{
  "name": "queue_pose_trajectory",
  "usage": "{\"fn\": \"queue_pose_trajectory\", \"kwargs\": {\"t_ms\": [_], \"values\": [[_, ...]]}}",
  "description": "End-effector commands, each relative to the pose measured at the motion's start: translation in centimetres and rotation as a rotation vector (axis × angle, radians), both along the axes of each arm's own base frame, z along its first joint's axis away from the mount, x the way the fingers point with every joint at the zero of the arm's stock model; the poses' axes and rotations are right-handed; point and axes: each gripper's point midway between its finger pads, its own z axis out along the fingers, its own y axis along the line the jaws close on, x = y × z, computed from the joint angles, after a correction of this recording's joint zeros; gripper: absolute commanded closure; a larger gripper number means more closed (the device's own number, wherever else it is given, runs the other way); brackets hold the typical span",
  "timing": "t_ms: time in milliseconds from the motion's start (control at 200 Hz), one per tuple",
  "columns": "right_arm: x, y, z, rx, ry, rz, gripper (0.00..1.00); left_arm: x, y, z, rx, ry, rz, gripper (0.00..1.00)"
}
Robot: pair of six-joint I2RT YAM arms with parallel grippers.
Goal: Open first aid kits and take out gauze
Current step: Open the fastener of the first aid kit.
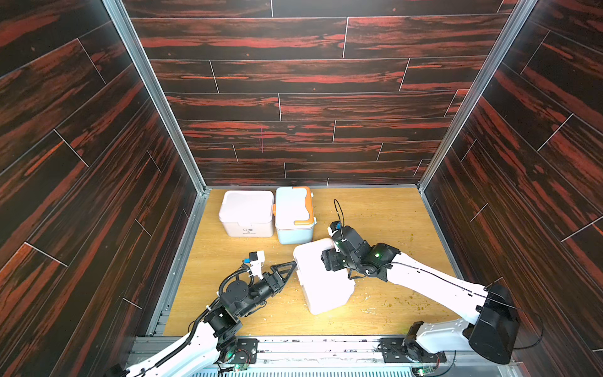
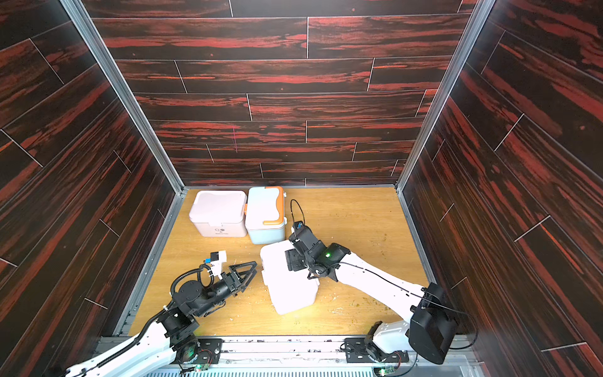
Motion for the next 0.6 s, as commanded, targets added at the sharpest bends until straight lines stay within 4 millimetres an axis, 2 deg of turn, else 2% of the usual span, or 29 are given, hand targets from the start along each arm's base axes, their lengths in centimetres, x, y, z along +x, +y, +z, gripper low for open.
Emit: {"fn": "queue_pose_trajectory", "kwargs": {"t_ms": [0, 160, 261, 441, 596], "values": [[-3.7, -4.1, -5.1, -0.245, 0.174, 0.028, 0.23, 0.0, 0.9, -3.8, 0.092, 0.103, 0.042, 0.04], [-4.0, -3.0, -2.2, -0.204, 0.086, 0.072, 0.17, -0.1, -0.8, -4.4, 0.069, 0.126, -0.031, 0.04], [-4.6, -2.6, -1.3, -0.206, 0.063, 0.097, 0.15, 0.1, -1.9, -4.1, 0.048, 0.124, -0.072, 0.04], [-5.8, -2.6, -2.8, -0.22, 0.123, 0.123, 0.17, 0.4, -3.3, -3.6, 0.01, 0.117, -0.121, 0.06], [-6.7, -2.6, -4.4, -0.231, 0.179, 0.136, 0.25, 0.1, -3.8, -1.6, -0.06, 0.067, -0.154, 0.08]]}}
